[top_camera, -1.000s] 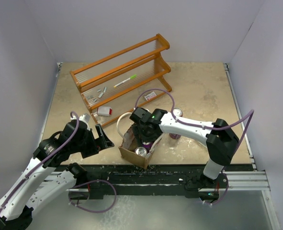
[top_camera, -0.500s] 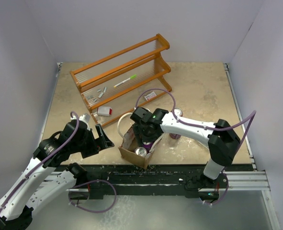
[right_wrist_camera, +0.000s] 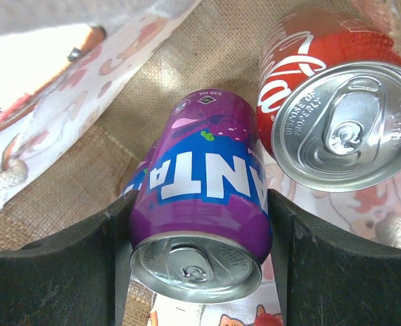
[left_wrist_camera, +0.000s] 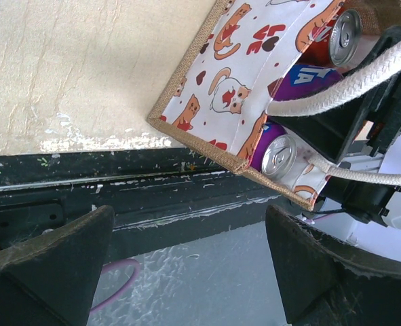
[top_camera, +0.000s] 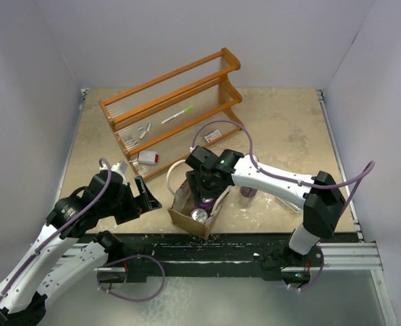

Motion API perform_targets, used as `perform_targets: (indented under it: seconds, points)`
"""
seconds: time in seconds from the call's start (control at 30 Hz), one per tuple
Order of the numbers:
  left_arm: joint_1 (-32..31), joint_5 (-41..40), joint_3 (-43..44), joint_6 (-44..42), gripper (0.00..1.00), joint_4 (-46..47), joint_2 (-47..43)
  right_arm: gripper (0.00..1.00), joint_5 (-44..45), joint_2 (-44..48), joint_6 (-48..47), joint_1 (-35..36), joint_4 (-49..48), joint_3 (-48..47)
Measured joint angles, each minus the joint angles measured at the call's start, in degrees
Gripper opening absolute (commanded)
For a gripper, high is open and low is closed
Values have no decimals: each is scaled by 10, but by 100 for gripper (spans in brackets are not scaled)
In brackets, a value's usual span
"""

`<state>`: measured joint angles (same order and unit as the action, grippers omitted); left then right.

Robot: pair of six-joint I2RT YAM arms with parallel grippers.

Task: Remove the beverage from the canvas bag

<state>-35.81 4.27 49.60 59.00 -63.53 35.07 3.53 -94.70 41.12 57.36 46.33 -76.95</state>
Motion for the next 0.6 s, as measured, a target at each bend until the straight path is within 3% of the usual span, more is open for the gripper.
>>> perform_targets:
  seconds: [0.6]
  points:
    - [0, 0, 0, 0, 95, 0, -6, 22, -33, 49, 23, -10, 1, -58]
